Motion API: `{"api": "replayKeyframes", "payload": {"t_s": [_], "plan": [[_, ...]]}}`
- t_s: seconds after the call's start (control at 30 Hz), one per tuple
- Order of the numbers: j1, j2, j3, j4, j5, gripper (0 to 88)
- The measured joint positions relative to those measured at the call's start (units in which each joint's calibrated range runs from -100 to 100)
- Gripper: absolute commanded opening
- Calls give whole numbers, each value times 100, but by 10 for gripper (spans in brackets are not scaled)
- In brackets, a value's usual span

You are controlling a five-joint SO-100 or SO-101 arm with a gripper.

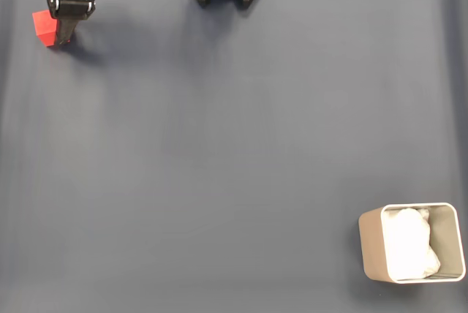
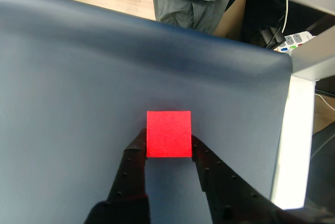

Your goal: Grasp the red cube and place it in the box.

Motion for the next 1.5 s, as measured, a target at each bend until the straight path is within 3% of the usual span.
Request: {"api": "replayKeyframes", "payload": {"t_s": [0.43, 0.8, 1.23, 1.5], "plan": [[-82, 0, 0, 0, 24, 43], [-475, -330, -470, 708, 20, 30], [-1981, -486, -2920, 2426, -34, 21], [-3220, -486, -3761, 2880, -34, 14]]}}
